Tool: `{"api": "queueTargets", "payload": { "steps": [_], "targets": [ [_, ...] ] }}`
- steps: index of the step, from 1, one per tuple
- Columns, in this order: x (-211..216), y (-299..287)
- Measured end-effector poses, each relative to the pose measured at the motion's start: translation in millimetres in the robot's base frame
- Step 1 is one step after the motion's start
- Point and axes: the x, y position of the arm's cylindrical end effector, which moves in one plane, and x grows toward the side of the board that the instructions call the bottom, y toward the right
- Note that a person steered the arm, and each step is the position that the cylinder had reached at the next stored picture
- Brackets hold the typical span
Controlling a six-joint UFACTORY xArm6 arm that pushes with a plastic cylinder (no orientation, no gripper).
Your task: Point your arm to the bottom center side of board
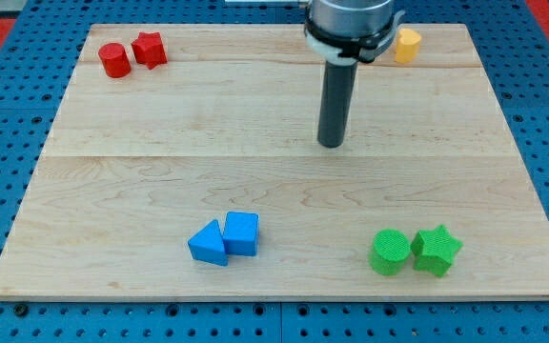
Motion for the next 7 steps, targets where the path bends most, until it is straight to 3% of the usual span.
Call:
{"api": "queueTargets", "payload": {
  "steps": [1, 4, 7],
  "targets": [
    [6, -26],
    [24, -27],
    [126, -46]
  ]
}}
